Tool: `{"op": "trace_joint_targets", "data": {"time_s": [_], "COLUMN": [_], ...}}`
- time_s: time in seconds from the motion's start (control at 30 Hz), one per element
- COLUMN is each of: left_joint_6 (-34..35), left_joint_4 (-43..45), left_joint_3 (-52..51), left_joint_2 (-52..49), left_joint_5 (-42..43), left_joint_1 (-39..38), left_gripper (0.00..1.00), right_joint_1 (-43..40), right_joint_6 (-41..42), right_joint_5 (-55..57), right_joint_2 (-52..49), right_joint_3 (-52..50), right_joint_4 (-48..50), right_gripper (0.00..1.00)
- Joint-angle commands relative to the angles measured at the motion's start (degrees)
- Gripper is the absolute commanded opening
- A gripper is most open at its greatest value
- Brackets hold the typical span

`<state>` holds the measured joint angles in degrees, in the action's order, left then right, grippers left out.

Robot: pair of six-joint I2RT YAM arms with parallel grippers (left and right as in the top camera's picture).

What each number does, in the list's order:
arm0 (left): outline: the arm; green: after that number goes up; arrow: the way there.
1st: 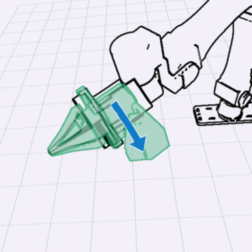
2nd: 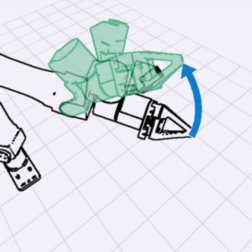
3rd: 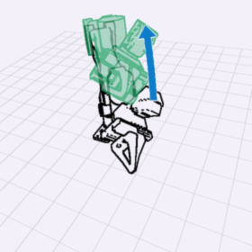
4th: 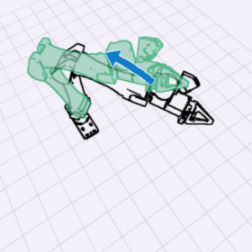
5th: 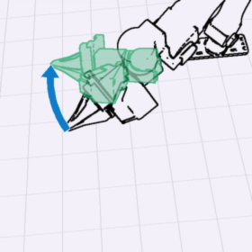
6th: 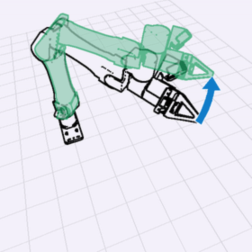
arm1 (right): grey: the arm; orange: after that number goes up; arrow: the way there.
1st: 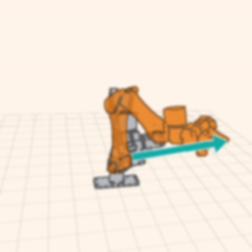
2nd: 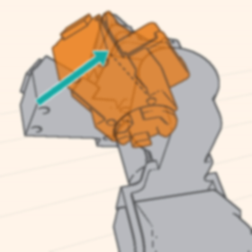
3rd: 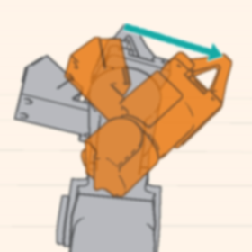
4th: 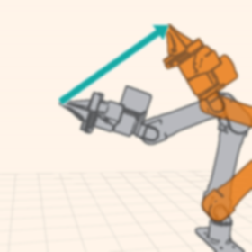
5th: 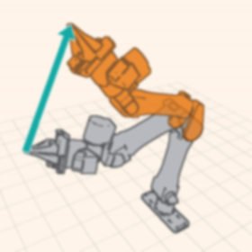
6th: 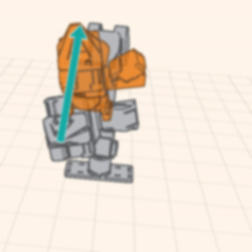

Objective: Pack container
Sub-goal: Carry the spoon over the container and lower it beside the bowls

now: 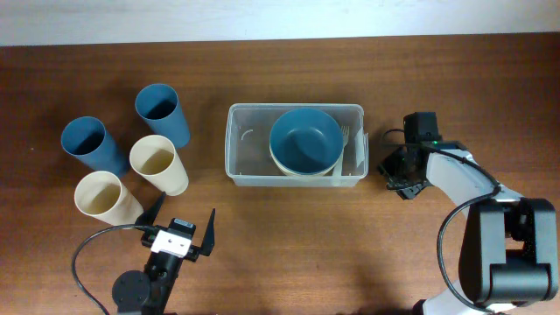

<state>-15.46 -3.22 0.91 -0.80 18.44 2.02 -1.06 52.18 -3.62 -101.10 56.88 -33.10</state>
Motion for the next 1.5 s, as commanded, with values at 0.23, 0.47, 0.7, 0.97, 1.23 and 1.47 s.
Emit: {"op": "trace_joint_targets", "data": {"time_s": [0.23,0.47,0.7,0.97,1.23,1.47], "left_joint_6": [-0.5,-0.5,-0.5,-0.5,-0.5,-0.5], "left_joint_4": [0.0,0.0,0.0,0.0,0.0,0.0], "left_joint_3": [-0.4,-0.4,-0.4,-0.4,-0.4,-0.4], "left_joint_2": [0.4,0.4,0.4,0.4,0.4,0.4], "left_joint_5": [-0.4,-0.4,-0.4,-0.4,-0.4,-0.4], "left_joint_1": [0.3,0.3,0.3,0.3,0.3,0.3], "left_gripper": [1.0,1.0,1.0,1.0,1.0,1.0], "right_joint_1": [0.3,0.3,0.3,0.3,0.3,0.3], "right_joint_6": [0.8,0.8,0.8,0.8,0.8,-1.3], "right_joint_5": [7.1,7.3,7.3,6.4,5.6,4.9], "right_joint_2": [-0.7,-0.9,-2.5,-5.9,-6.4,-6.3], "right_joint_3": [1.2,1.2,1.2,1.2,1.2,1.2], "right_joint_4": [2.6,3.3,3.4,4.2,5.5,5.5], "right_gripper": [0.46,0.33,0.22,0.27,0.04,0.04]}}
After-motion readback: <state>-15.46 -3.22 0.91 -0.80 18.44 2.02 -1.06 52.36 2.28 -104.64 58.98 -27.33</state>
